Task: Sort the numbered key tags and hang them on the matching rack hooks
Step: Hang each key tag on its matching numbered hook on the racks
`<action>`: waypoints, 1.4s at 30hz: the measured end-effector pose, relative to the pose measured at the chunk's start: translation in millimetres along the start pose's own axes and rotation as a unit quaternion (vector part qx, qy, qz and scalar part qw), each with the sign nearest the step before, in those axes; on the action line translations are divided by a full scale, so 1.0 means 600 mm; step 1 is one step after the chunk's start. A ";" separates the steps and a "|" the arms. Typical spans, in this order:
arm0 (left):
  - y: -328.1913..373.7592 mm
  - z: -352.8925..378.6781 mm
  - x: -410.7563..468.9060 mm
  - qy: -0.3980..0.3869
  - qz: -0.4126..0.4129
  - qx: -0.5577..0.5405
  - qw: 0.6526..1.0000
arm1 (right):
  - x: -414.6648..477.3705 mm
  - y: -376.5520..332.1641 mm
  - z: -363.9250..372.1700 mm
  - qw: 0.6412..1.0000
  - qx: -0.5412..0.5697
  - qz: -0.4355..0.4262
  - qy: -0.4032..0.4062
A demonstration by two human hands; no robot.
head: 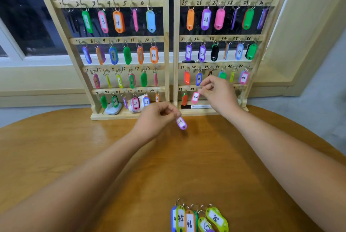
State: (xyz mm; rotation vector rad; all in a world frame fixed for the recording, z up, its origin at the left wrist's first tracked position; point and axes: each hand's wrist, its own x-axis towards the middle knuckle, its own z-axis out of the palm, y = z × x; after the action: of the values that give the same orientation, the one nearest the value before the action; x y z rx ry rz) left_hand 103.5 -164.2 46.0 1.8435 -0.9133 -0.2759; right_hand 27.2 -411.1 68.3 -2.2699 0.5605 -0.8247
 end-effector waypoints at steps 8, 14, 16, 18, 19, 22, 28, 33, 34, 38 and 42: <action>0.028 0.033 0.084 0.049 0.027 0.059 0.997 | 0.008 -0.001 0.008 0.999 -0.031 0.009 -0.010; 0.051 0.070 0.135 0.088 0.046 0.108 0.989 | -0.037 -0.013 -0.011 0.999 -0.045 -0.020 0.010; 0.056 0.080 0.149 0.096 0.055 0.135 0.985 | -0.062 -0.009 -0.018 0.999 -0.035 -0.025 0.012; 0.058 0.086 0.160 0.097 0.063 0.153 0.981 | -0.091 -0.002 -0.027 0.999 -0.031 -0.037 0.009; 0.058 0.088 0.165 0.098 0.067 0.160 0.980 | -0.108 0.000 -0.032 0.999 -0.033 -0.041 0.007; 0.058 0.092 0.173 0.102 0.072 0.198 0.972 | -0.162 0.010 -0.044 0.999 -0.034 -0.028 -0.010; 0.050 0.092 0.175 0.107 0.048 0.200 0.973 | -0.254 0.028 -0.043 0.998 -0.022 -0.029 -0.057; 0.066 0.066 0.129 0.108 0.091 0.184 0.973 | -0.286 0.015 -0.050 0.993 0.008 -0.024 -0.113; 0.066 0.058 0.113 0.096 0.090 0.176 0.976 | -0.289 0.008 -0.051 0.991 0.012 -0.024 -0.130; 0.042 0.031 0.024 0.033 0.065 0.187 0.980 | -0.306 -0.021 -0.052 0.977 0.048 -0.035 -0.204; 0.001 0.001 -0.081 -0.028 0.016 0.192 0.981 | -0.325 -0.042 -0.050 0.951 0.063 -0.037 -0.301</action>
State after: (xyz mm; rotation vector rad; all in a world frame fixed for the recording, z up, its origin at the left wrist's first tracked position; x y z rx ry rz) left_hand 69.8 -131.0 35.9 2.1800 -1.0917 -0.1364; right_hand -127.9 -294.2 24.7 -2.2738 0.1338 -0.1610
